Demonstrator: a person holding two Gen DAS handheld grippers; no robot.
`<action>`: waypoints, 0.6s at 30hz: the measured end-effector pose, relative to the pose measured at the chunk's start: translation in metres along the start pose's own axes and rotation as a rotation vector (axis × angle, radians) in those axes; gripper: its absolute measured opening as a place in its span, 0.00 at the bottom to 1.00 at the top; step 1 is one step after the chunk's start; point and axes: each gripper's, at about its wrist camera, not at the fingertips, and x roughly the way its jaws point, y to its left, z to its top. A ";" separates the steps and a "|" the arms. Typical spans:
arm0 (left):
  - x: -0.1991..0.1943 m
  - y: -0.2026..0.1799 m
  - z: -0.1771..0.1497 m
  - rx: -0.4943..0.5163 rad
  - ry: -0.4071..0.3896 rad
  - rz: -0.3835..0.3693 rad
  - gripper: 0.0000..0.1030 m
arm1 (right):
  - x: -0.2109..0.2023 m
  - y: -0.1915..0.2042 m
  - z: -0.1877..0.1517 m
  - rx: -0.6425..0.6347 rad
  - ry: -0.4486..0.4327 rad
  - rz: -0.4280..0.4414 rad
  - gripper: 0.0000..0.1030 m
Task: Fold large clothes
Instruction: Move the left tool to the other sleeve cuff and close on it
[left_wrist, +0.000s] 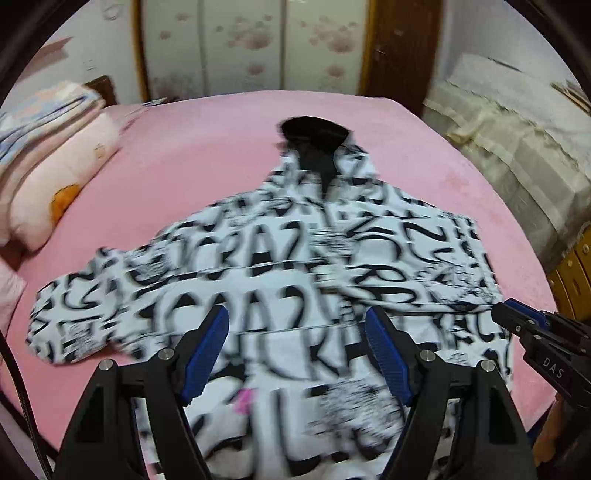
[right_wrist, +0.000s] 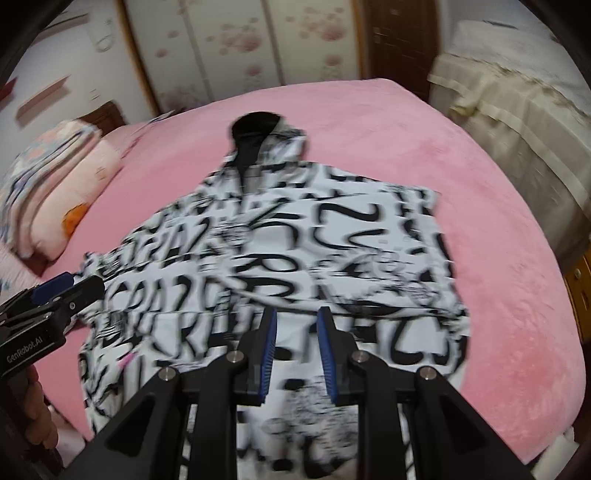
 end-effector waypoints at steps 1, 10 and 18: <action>-0.006 0.019 -0.002 -0.023 -0.006 0.019 0.73 | 0.000 0.013 0.000 -0.019 0.001 0.013 0.22; -0.035 0.174 -0.002 -0.166 0.001 0.186 0.73 | 0.013 0.138 0.013 -0.174 -0.003 0.121 0.22; -0.021 0.310 -0.025 -0.404 0.069 0.247 0.73 | 0.036 0.238 0.025 -0.282 -0.002 0.182 0.22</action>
